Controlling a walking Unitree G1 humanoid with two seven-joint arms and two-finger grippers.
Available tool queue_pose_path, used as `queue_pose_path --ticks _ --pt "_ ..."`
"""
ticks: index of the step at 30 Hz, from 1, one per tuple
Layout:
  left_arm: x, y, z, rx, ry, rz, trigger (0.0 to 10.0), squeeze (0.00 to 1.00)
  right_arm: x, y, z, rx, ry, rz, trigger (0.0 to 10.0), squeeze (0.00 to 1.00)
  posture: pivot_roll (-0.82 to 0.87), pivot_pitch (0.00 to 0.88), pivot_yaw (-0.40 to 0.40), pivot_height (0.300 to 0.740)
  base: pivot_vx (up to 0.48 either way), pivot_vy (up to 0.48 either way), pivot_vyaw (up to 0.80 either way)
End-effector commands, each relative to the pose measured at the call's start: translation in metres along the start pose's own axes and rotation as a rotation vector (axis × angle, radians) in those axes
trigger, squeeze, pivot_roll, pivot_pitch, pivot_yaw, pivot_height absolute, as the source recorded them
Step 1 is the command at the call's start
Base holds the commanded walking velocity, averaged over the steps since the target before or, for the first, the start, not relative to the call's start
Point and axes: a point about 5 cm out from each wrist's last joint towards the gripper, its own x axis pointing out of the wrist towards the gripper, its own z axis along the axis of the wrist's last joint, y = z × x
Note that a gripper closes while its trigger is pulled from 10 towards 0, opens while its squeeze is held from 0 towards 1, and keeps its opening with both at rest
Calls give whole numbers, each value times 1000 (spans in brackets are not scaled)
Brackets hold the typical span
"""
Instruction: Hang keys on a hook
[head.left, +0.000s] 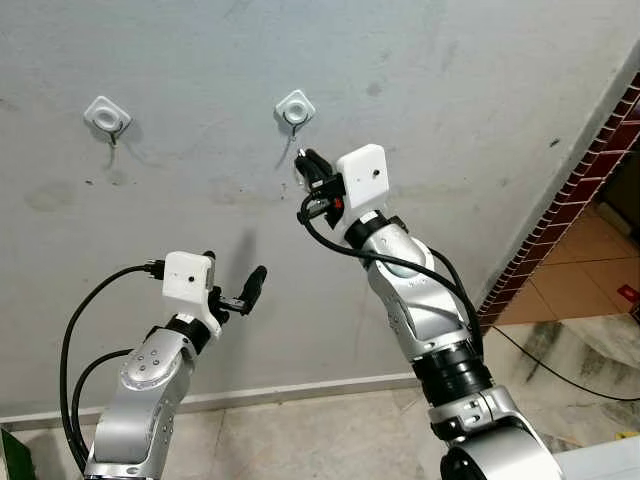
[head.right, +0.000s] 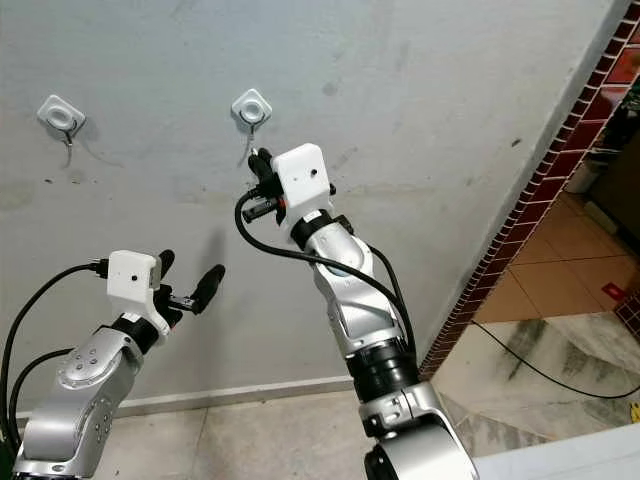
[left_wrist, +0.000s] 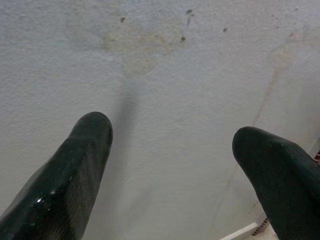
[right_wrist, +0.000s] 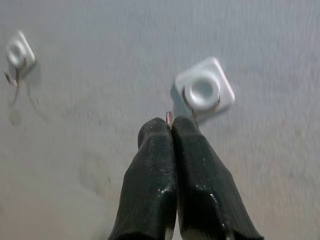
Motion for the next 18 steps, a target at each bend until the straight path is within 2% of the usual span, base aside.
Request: queue_pose_path --ticks 1,7,11,15,18 --pt "-1 -4 2 9 -3 -14 10000 0 7 0 8 8 -38 -10 10000 0 151 0 -20 740 0 0 0" --pt "-3 -6 2 13 -3 -22 10000 0 18 6 14 13 -65 11 10000 0 162 0 -24 740 0 0 0" --pt "-4 2 5 26 -14 46 10000 0 17 3 13 25 -64 -6 10000 0 164 0 -29 740 0 0 0" --pt "-7 13 4 8 -13 162 10000 0 4 -3 3 36 -41 -39 10000 0 158 0 -31 740 0 0 0" --pt "-13 17 3 14 -20 210 10000 0 -11 -11 -7 52 -13 -79 10000 0 139 0 -29 740 0 0 0"
